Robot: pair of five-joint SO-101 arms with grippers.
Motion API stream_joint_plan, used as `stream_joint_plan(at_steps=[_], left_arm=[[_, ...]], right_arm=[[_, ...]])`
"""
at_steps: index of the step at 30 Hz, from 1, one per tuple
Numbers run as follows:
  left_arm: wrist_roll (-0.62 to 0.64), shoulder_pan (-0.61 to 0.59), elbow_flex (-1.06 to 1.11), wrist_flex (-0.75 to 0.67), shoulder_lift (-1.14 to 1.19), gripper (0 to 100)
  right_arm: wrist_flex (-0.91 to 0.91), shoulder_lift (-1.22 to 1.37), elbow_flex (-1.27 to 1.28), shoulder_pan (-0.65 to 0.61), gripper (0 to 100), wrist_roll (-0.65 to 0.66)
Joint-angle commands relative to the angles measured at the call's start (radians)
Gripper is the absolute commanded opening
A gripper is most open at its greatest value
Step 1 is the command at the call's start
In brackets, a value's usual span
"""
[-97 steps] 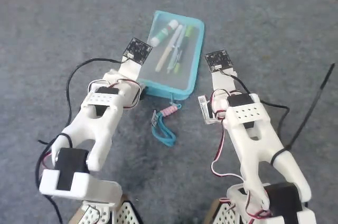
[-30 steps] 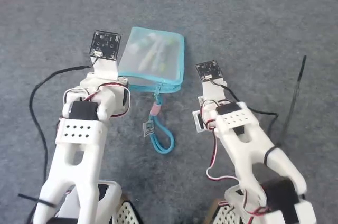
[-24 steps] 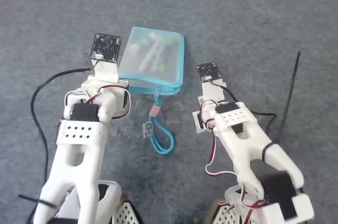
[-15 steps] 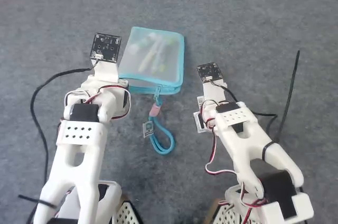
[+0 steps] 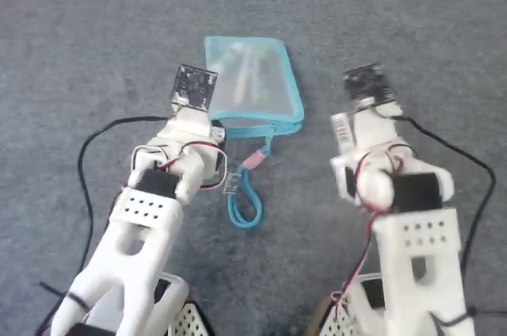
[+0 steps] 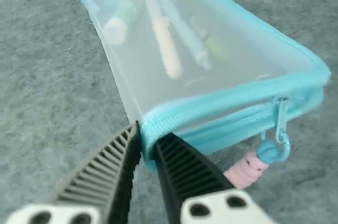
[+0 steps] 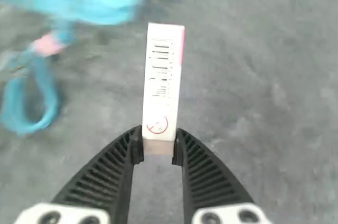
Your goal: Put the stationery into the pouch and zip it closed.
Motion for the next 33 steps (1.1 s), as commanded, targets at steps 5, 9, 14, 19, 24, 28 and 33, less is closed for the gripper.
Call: stream_joint_plan(at_steps=[5, 9, 14, 19, 24, 28, 33], left_arm=[[0.018, 0.040, 0.031, -0.140, -0.037, 1], [0.018, 0.043, 0.033, -0.137, -0.038, 1], [0.018, 0.035, 0.036, -0.138, -0.043, 1], [0.018, 0.041, 0.036, -0.137, -0.043, 1], [0.018, 0.035, 0.036, -0.137, -0.044, 1], [0.015, 0.038, 0.036, -0.137, -0.044, 1], [0.014, 0.043, 0.047, -0.140, -0.044, 1]], right_arm=[[0.074, 0.097, -0.149, -0.352, 0.6, 0.026], [-0.002, 0.237, -0.164, -0.366, 0.6, 0.005], [-0.002, 0.404, -0.272, -0.377, 0.6, -0.012], [0.048, 0.585, -0.437, -0.363, 0.6, -0.107], [0.077, 0.743, -0.606, -0.337, 0.6, -0.150], [0.139, 0.840, -0.720, -0.332, 0.6, -0.176], [0.165, 0.905, -0.830, -0.332, 0.6, -0.241]])
